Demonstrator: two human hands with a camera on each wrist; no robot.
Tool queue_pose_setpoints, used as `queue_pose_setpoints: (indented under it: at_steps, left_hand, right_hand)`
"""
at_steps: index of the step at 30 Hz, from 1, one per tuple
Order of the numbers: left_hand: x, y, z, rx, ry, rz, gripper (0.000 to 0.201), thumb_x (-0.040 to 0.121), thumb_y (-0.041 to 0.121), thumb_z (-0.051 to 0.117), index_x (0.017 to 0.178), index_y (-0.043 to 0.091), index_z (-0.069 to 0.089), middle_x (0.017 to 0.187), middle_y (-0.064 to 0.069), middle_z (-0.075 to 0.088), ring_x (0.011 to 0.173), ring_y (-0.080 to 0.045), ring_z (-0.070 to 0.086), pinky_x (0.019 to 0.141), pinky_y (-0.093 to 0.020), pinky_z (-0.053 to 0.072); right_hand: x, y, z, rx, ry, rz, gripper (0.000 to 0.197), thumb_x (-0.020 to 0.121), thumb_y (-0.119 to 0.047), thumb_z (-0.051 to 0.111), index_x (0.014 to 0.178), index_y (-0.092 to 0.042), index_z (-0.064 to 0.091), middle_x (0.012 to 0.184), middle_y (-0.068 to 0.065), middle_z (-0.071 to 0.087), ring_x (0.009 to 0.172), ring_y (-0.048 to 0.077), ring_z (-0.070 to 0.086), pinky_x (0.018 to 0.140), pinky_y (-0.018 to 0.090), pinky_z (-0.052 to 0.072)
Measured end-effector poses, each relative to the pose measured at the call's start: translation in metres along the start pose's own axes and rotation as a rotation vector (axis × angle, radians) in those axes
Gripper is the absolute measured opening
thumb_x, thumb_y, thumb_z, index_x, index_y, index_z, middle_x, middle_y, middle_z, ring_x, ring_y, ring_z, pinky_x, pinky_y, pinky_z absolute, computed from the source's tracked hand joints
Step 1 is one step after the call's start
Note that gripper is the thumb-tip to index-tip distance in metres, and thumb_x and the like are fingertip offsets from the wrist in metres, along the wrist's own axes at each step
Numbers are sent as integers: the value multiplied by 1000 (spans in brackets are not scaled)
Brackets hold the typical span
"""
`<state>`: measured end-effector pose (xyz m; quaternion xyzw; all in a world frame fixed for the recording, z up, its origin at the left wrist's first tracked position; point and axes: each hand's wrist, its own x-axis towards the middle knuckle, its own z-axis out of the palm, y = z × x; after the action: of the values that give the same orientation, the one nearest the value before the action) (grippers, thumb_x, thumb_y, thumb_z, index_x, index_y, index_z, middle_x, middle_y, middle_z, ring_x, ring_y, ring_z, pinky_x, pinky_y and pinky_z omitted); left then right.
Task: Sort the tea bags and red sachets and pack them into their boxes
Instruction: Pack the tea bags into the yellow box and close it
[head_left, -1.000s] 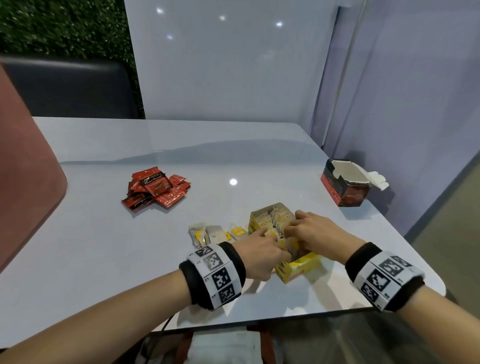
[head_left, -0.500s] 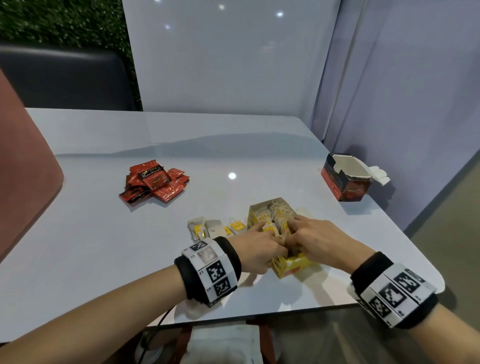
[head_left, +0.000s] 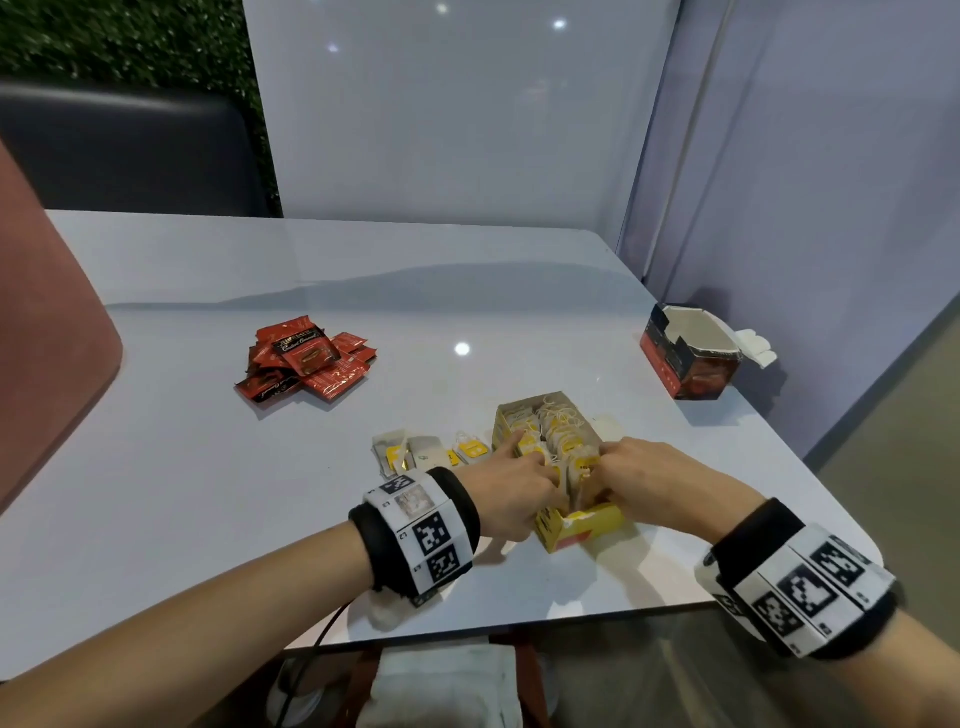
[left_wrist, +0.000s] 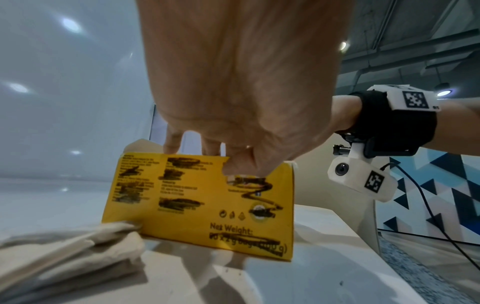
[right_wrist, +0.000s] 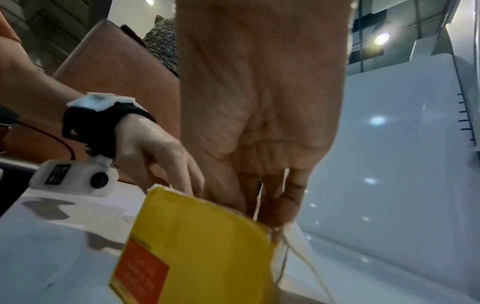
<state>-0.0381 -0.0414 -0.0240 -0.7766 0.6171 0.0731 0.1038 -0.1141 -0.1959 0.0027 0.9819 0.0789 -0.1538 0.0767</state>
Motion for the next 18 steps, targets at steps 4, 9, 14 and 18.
queue_pose_setpoints:
  at_steps: [4, 9, 14, 18]
  left_hand:
    - [1, 0, -1, -3, -28, -16, 49, 86, 5, 46, 132, 20, 50, 115, -5, 59, 116, -26, 42, 112, -59, 0]
    - [-2, -1, -4, -46, -44, -26, 49, 87, 6, 47, 134, 22, 48, 116, -5, 60, 119, -25, 42, 112, -61, -1]
    - [-3, 1, -9, -85, -48, -29, 50, 86, 5, 47, 134, 21, 47, 117, -6, 59, 121, -26, 42, 112, -61, -3]
    - [-5, -2, -8, -124, -31, -20, 46, 85, 3, 46, 127, 20, 53, 112, -6, 59, 119, -25, 41, 113, -62, 0]
  right_hand:
    - [2, -3, 4, -105, -29, 9, 22, 95, -21, 47, 109, -24, 64, 107, 4, 64, 96, 26, 57, 79, 30, 44]
    - [2, -5, 1, -191, -22, -54, 24, 95, -12, 43, 108, -17, 62, 113, 3, 63, 106, 22, 54, 88, 29, 35]
    - [1, -7, 1, -179, -23, -64, 24, 95, -12, 44, 109, -16, 63, 115, 2, 63, 108, 21, 52, 90, 29, 36]
    - [1, 1, -3, -29, 5, -16, 23, 90, -14, 52, 102, -25, 68, 108, 1, 65, 98, 23, 59, 81, 36, 50]
